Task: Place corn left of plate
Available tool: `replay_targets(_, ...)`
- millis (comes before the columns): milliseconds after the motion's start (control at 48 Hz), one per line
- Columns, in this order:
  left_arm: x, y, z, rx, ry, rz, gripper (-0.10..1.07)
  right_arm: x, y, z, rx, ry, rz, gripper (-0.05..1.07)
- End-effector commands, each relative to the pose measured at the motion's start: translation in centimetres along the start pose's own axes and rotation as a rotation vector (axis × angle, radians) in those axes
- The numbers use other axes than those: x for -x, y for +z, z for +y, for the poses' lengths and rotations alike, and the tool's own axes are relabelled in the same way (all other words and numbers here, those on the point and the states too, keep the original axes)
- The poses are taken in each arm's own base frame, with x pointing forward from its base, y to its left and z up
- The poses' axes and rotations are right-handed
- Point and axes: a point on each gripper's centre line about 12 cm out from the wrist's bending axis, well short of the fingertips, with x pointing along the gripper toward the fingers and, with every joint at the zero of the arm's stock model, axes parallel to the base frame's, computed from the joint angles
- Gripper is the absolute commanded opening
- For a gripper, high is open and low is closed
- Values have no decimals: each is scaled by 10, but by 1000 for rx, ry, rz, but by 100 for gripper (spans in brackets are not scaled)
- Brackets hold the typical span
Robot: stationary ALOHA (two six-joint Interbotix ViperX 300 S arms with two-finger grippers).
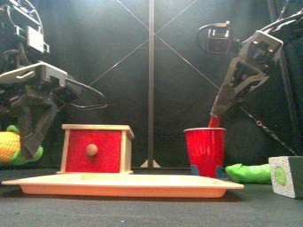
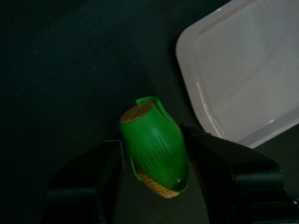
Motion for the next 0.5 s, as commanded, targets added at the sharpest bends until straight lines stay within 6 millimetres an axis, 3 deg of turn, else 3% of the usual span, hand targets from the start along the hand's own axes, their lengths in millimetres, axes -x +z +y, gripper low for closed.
replay_targets(0, 3, -1, -2, 1, -35, -4, 81, 3, 9, 2, -4, 9, -30, 88)
replay_targets(479, -5, -9, 9, 28, -28, 25, 82, 3, 8, 2, -4, 9, -29, 88)
